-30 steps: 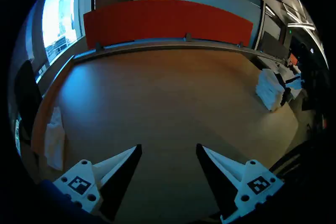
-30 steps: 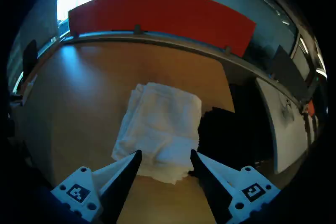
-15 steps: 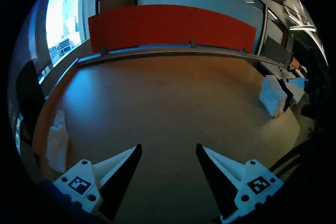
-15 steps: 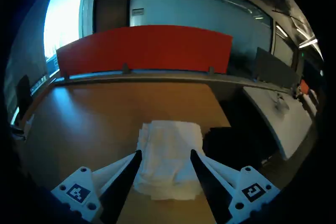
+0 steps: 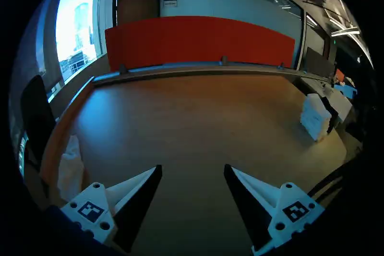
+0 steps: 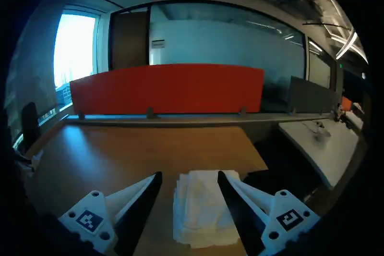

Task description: Fold towel

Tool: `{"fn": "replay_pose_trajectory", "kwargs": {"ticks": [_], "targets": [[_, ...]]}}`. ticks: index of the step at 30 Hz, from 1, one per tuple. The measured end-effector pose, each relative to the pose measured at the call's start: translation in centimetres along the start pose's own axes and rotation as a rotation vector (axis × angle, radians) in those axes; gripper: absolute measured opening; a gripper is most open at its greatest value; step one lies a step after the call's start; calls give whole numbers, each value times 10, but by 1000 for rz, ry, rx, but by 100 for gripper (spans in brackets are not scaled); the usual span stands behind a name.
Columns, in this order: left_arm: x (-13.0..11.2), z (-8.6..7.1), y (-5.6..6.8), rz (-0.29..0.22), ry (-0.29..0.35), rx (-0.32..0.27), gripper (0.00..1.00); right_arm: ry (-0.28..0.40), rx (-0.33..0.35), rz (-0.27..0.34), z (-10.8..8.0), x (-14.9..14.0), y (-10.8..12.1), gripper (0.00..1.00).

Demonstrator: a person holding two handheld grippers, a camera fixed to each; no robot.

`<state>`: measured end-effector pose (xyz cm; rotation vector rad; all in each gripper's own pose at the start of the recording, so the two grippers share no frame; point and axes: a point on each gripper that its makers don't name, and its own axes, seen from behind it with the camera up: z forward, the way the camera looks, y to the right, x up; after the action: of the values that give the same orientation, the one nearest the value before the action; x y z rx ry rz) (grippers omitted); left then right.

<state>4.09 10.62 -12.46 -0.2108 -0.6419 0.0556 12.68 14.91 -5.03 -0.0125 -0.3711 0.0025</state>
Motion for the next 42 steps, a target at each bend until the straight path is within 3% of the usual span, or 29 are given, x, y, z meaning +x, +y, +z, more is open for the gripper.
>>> {"fn": "replay_pose_trajectory", "kwargs": {"ticks": [12,27,42], "targets": [[38,-3,-14,-23,129,41,96,138,-3,-25,-1,44,-34,89],[114,-11,-49,-70,337,97,95,184,22,-17,2,68,-77,90],[163,-18,-72,-82,453,110,96,218,75,16,10,85,-156,90]]}}
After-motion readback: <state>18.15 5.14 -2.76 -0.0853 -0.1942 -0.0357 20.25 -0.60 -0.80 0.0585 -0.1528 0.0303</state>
